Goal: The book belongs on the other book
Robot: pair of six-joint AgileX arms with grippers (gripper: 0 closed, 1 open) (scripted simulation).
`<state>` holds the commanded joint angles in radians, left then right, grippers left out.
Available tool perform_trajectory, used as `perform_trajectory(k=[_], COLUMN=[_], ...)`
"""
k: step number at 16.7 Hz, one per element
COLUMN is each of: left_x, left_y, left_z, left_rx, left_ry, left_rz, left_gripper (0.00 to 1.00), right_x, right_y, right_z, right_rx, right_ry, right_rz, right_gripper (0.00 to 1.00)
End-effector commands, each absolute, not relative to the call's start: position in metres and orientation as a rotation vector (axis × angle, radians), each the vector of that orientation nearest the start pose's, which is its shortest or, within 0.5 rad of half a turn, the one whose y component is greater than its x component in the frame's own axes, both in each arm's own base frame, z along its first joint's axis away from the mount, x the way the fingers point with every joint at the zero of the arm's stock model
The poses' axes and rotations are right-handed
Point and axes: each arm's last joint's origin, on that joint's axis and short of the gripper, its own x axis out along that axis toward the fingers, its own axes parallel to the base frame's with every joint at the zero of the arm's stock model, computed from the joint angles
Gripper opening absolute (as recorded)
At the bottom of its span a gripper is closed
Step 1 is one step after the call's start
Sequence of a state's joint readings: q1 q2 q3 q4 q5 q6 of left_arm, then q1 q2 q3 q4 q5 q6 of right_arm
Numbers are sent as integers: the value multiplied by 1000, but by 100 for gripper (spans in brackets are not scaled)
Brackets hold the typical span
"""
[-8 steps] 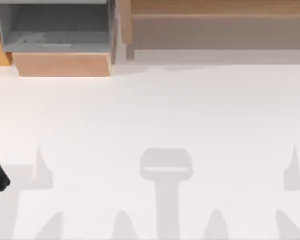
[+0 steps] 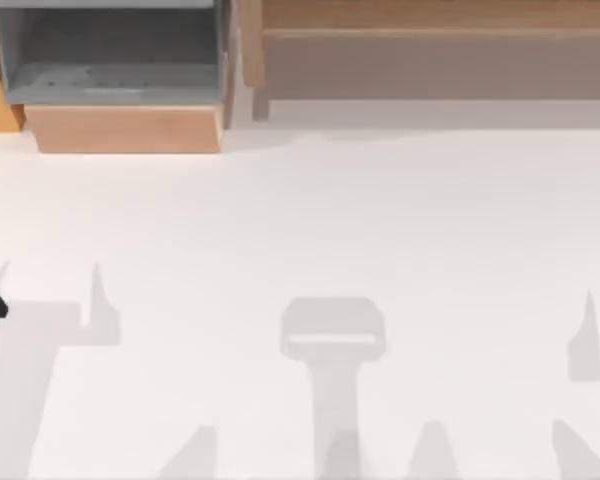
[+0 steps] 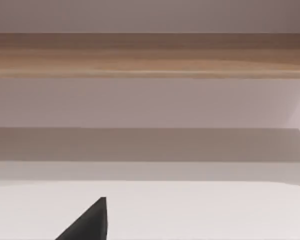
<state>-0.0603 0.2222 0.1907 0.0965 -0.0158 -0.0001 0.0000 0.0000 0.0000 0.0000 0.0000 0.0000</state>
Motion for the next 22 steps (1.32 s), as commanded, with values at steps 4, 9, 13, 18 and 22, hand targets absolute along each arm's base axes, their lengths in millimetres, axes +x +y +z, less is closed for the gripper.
perform_trajectory(k=[4, 9, 13, 18, 22], left_x=[153, 271, 363, 424, 433], left_y=[-18, -50, -80, -102, -104], left_z=[281, 310, 285, 254, 248], left_rx=[-22, -28, -24, -26, -27], left_ry=[-93, -15, 23, 10, 5], left_rz=[-75, -80, -59, -25, -17], left_gripper=[100, 100, 100, 100, 100], right_x=[106, 106, 106, 106, 106], right_y=[-1, -1, -1, -1, -1], right_z=[160, 160, 160, 160, 160], right_rx=[0, 0, 0, 0, 0], right_ry=[0, 0, 0, 0, 0], right_rz=[0, 0, 0, 0, 0], right_gripper=[100, 100, 100, 100, 100])
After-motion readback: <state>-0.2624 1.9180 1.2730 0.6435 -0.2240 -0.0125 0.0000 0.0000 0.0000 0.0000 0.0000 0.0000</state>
